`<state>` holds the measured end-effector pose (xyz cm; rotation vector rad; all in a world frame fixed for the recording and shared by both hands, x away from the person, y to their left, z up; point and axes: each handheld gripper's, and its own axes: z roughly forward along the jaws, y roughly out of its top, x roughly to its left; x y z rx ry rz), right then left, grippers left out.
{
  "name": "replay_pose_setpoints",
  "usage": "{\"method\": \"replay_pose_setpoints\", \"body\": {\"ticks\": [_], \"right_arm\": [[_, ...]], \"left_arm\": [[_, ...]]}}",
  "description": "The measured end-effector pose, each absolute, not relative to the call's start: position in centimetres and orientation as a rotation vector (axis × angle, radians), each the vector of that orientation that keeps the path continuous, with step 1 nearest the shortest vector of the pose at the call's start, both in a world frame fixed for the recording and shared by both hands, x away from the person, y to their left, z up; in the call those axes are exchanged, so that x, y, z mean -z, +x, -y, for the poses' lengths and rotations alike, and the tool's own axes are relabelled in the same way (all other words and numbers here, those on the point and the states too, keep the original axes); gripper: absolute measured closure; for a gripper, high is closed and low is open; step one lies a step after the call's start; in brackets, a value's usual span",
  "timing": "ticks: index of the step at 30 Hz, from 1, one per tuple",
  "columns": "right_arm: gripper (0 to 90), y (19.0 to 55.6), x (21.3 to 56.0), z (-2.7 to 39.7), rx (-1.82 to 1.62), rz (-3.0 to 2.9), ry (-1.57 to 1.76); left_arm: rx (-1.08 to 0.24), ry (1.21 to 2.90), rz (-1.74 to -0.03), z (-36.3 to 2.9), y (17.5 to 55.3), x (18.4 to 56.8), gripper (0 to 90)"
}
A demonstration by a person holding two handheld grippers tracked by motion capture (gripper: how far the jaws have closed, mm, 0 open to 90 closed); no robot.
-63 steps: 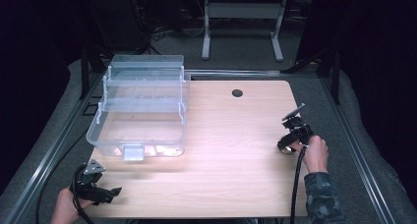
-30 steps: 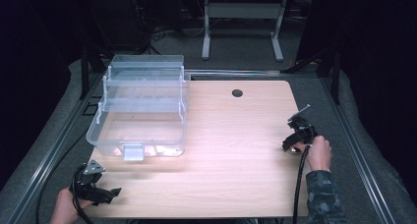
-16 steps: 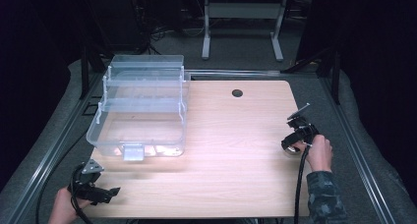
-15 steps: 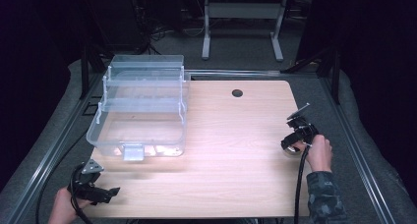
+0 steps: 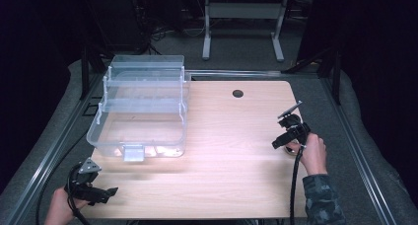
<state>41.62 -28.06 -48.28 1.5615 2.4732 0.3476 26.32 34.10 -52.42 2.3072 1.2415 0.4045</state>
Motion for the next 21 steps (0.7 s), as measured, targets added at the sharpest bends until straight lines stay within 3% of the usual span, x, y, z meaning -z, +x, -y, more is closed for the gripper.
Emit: {"method": "replay_pose_setpoints", "body": {"ticks": [21], "right_arm": [[10.3,39.6,49.6,24.0,-0.382,-2.576,1.434]], "left_arm": [[-0.438,2.318,-1.234,-34.7,27.0,49.5,0.3]]}}
